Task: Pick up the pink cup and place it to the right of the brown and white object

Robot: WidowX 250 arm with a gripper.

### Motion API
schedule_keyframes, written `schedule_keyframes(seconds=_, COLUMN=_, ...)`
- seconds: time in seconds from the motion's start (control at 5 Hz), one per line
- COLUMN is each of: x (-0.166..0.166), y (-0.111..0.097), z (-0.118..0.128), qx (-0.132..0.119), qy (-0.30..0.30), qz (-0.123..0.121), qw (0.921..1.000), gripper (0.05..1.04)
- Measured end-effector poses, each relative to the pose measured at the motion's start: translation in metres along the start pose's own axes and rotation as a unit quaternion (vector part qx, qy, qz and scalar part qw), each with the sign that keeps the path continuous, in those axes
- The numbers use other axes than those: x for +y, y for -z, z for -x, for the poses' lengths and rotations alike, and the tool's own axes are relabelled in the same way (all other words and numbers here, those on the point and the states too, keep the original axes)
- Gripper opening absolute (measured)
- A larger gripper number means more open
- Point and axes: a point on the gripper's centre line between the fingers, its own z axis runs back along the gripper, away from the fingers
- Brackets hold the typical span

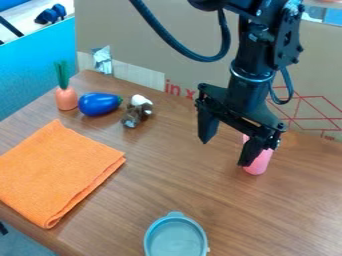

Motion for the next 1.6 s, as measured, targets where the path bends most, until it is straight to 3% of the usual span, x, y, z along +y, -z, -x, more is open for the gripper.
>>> schedule_keyframes(seconds=0.2, x=-0.001, y=0.011, z=0.003, qx=0.017, qy=0.0, qz=-0.002, qw=0.9999, gripper=1.005)
schedule_keyframes(seconds=0.6, x=0.009, y=-0.002, z=-0.04, qx=-0.021, qy=-0.014, qz=0.035, qw=0.9991, gripper=1.005)
schedule_keyframes(seconds=0.8, x=0.015, y=-0.005, z=-0.053, qx=-0.028, qy=-0.026, qz=0.036, qw=0.9986, gripper=1.005)
schedule_keyframes(seconds=1.2, x=0.024, y=0.014, z=-0.069, qx=0.008, qy=-0.035, qz=0.001, qw=0.9994, gripper=1.005)
schedule_keyframes(seconds=1.6, x=0.031, y=0.028, z=-0.075, qx=0.031, qy=-0.042, qz=-0.011, qw=0.9986, gripper=1.005)
